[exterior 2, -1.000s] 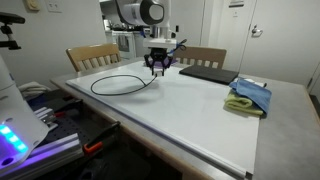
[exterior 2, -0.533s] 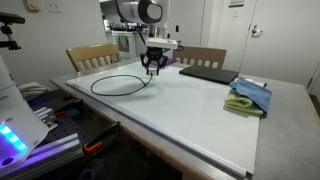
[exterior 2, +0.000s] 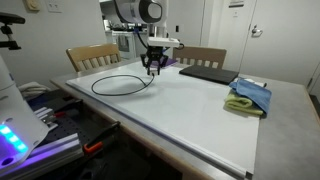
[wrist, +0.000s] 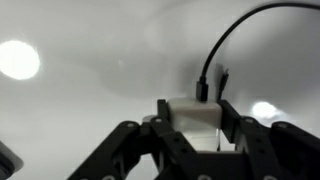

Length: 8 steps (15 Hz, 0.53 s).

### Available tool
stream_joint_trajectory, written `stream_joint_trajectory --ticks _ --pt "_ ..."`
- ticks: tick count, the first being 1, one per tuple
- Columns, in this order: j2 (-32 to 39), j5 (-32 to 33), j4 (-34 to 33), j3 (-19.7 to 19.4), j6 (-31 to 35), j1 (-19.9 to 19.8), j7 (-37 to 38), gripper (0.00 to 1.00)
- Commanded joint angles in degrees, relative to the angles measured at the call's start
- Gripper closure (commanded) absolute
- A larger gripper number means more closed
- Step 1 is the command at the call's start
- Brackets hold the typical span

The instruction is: Make a circle with the charger on the table

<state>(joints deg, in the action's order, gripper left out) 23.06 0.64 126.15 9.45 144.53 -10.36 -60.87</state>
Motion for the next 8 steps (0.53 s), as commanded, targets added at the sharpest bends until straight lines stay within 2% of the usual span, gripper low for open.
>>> stream_joint_trajectory --ticks 1,4,8 --pt "-0.15 5.62 -2.24 -1.96 -3.93 1.98 -5.84 0.73" --pt "-0.28 7.65 -3.02 -1.31 -4.01 2.54 -12.24 0.73" --pt "0.24 7.28 -3.52 -0.12 -2.64 2.99 -23.06 0.73"
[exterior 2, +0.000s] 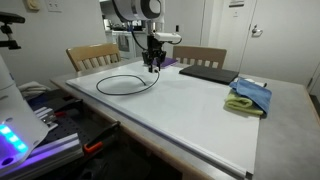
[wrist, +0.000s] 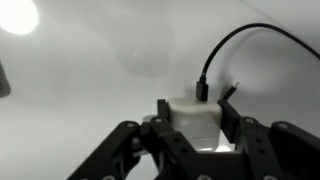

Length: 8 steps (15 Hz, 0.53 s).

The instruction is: Make a circle with the charger on the table

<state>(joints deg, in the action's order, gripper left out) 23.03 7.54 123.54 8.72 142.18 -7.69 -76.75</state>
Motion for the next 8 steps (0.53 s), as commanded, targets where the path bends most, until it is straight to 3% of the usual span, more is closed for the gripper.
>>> stream_joint_trajectory --ticks 1,8 --pt "0.19 0.5 -0.62 0.74 0.07 0.63 -9.69 0.73" --pt "0.51 -2.18 2.63 4.27 0.98 0.81 -29.06 0.73"
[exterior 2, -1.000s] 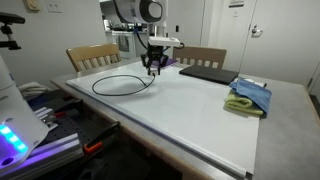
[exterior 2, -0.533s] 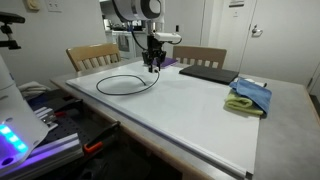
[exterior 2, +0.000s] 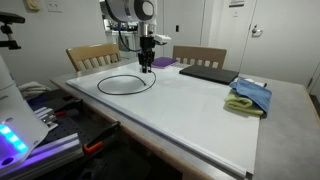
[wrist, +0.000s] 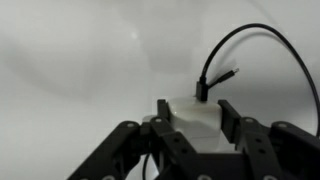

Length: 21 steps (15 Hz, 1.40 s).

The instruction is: Make a circle with the charger on the table

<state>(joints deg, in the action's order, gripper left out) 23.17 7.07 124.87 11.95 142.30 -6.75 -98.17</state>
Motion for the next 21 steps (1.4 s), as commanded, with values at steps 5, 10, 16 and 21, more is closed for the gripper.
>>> stream_joint_trajectory --ticks 5,10,16,21 --pt "1.37 -5.94 2.84 2.16 3.06 1.22 -11.44 0.73" --pt "2.93 -5.5 3.75 1.62 8.5 4.39 -7.71 0.73" --pt "5.86 -4.84 3.63 1.32 11.05 5.89 -2.74 0.73" --pt "4.53 -4.08 3.57 0.67 11.62 6.06 1.33 0.16"
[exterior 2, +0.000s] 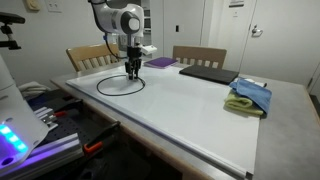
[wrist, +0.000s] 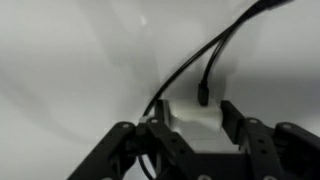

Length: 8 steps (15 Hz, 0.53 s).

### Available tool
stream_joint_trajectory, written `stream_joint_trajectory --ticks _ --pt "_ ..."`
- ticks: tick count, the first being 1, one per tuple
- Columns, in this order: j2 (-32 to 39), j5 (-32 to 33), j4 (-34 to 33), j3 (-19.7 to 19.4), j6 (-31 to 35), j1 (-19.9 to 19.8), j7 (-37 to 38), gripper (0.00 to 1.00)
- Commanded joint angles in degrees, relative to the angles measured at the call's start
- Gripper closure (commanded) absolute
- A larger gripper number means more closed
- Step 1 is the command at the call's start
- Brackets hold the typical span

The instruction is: Make a circle with the charger on the table

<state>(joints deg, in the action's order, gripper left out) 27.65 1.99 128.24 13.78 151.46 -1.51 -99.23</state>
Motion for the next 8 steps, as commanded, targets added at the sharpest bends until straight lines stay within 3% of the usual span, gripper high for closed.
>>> stream_joint_trajectory --ticks 1,3,8 --pt "-0.75 1.19 0.16 -1.5 1.93 0.92 3.7 0.08" --pt "-2.7 1.14 0.25 -1.97 1.02 0.95 7.28 0.0" --pt "-7.68 0.43 1.29 -2.29 1.22 0.1 13.8 0.0"
